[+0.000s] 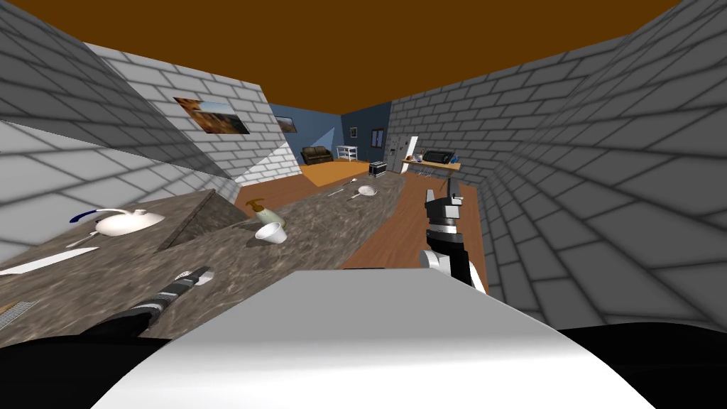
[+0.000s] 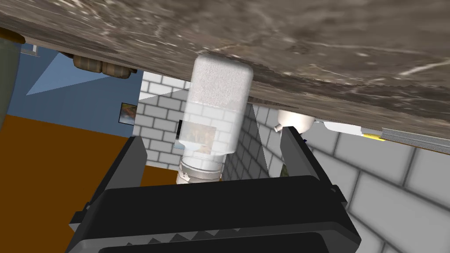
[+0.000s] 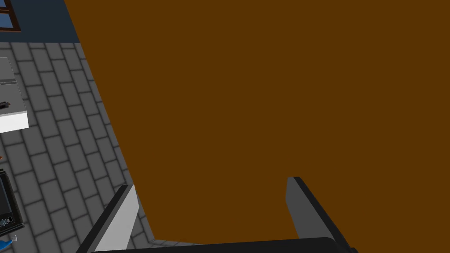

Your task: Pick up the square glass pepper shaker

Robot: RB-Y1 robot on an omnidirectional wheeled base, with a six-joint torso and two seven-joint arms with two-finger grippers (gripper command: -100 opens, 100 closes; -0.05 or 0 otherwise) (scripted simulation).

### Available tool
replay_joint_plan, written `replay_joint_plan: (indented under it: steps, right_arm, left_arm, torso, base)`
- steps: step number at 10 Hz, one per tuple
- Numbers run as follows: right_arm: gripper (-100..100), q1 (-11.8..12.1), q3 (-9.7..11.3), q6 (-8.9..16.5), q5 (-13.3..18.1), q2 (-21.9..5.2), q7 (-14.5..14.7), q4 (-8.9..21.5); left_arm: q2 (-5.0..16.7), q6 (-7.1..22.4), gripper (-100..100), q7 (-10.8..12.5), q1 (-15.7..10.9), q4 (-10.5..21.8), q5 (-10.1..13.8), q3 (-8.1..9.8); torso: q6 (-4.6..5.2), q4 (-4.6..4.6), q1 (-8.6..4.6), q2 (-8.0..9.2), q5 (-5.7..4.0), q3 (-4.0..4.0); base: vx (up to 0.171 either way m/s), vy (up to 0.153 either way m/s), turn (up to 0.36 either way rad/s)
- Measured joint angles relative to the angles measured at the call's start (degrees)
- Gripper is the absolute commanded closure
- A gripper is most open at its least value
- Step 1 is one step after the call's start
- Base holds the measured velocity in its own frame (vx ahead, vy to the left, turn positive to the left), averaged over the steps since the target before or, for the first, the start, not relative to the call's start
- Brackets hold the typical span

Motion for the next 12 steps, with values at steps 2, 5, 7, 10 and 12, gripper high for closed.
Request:
replay_joint_plan:
  steps: [2, 5, 7, 10, 12]
  right_arm:
    - [0, 0.0, 0.0, 0.0, 0.0, 0.0, 0.0, 0.0]
    - [0, 0.0, 0.0, 0.0, 0.0, 0.0, 0.0, 0.0]
    - [0, 0.0, 0.0, 0.0, 0.0, 0.0, 0.0, 0.0]
    - [0, 0.0, 0.0, 0.0, 0.0, 0.0, 0.0, 0.0]
    - [0, 0.0, 0.0, 0.0, 0.0, 0.0, 0.0, 0.0]
  left_arm:
    - [0.0, 0.1, -100, 0.0, 0.0, 0.1, 0.0, 0.00]
    - [-0.3, 1.1, -100, 0.8, -3.3, 3.3, -2.2, 0.25]
    - [-0.6, 2.4, -100, 1.6, -5.1, 4.5, -3.7, 0.41]
    - [-0.6, 2.5, 100, 1.8, -6.1, 5.9, -4.3, 0.43]
    - [-0.6, 2.4, 100, 1.8, -6.2, 5.8, -4.3, 0.50]
  torso:
    - [-0.02, 0.05, 0.11, 0.25, 0.02, 0.14]
    - [-0.01, 0.14, 0.30, 0.61, 0.07, 0.35]
    - [0.00, 0.15, 0.30, 0.64, 0.10, 0.37]
    - [0.01, 0.09, 0.27, 0.36, 0.10, 0.21]
    - [-0.04, 0.01, 0.31, 0.25, 0.15, 0.12]
  base:
    - [-0.017, 0.003, -0.083]
    - [-0.087, 0.034, -0.141]
    - [-0.078, 0.016, -0.088]
    - [-0.011, 0.003, -0.002]
    - [0.000, 0.000, 0.000]
